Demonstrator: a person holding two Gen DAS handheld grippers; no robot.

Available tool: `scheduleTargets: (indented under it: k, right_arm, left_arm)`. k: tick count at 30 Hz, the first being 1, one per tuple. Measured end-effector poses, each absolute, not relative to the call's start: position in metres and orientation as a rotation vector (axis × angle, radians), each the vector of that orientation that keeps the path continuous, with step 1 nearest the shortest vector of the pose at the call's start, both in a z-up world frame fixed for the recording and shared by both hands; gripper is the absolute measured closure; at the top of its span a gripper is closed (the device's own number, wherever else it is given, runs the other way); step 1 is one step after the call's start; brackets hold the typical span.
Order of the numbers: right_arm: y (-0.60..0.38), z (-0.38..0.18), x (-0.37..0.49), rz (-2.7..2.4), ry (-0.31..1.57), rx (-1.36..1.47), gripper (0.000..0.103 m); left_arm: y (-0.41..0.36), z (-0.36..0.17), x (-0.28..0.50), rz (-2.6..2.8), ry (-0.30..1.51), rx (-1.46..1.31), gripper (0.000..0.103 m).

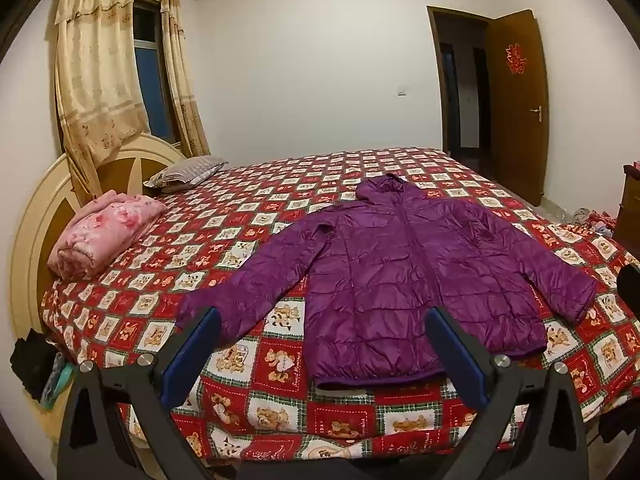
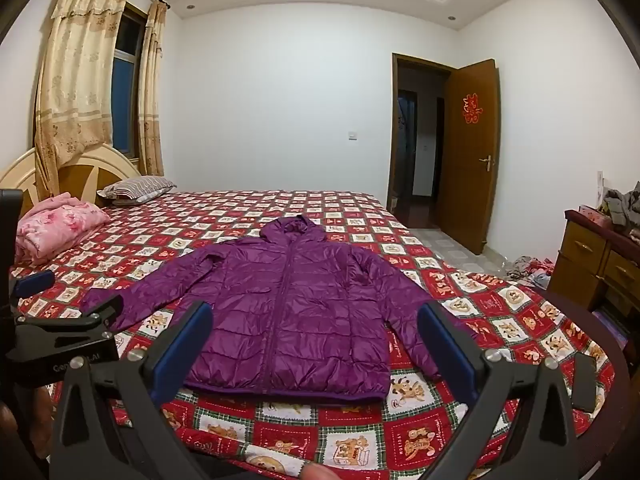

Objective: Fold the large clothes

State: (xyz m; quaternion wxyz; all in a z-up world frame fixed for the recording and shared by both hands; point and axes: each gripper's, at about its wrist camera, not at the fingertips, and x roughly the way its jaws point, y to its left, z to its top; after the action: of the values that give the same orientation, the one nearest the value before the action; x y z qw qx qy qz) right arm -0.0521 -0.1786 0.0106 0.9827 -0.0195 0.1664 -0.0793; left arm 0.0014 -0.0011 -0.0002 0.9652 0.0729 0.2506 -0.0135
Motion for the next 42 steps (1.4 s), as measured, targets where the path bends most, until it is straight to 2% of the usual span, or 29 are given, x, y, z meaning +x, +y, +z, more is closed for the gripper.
scheduleTargets:
  k: [13, 15, 42]
  right_arm:
    - [-0.179, 0.01, -0.052, -0.154, 0.334, -0.033, 0.0]
    - [-0.178, 0.011, -0.052, -0.157, 0.333, -0.034, 0.0]
    - [-0.175, 0.011, -0.052, -0.156, 0.333, -0.031, 0.0]
  left_arm:
    - [-0.015, 0.005, -0.007, -0.022, 0.487, 0.149, 0.001]
    - [0.002, 0.004, -0.002, -0.026, 0.487, 0.131, 0.001]
    - [0.005, 0.007, 0.0, -0.018, 0.478, 0.132, 0.001]
